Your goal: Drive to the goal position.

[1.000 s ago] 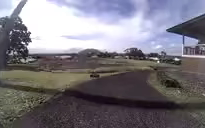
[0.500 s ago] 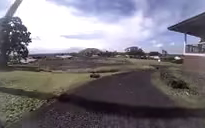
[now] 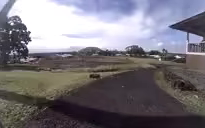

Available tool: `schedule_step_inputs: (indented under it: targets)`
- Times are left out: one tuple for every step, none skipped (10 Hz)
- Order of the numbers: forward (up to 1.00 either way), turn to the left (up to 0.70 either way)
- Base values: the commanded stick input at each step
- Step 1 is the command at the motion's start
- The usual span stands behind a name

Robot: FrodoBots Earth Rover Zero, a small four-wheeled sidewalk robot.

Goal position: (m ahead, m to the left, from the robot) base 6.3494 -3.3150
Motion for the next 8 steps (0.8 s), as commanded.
schedule_step_inputs:
  targets:
    - [0.50, -0.50]
    - [0.50, -0.50]
    - [0.50, -0.50]
    - [0.50, -0.50]
    - [0.50, -0.50]
    - [0.50, -0.50]
    - [0.50, -0.50]
    - [0.50, -0.50]
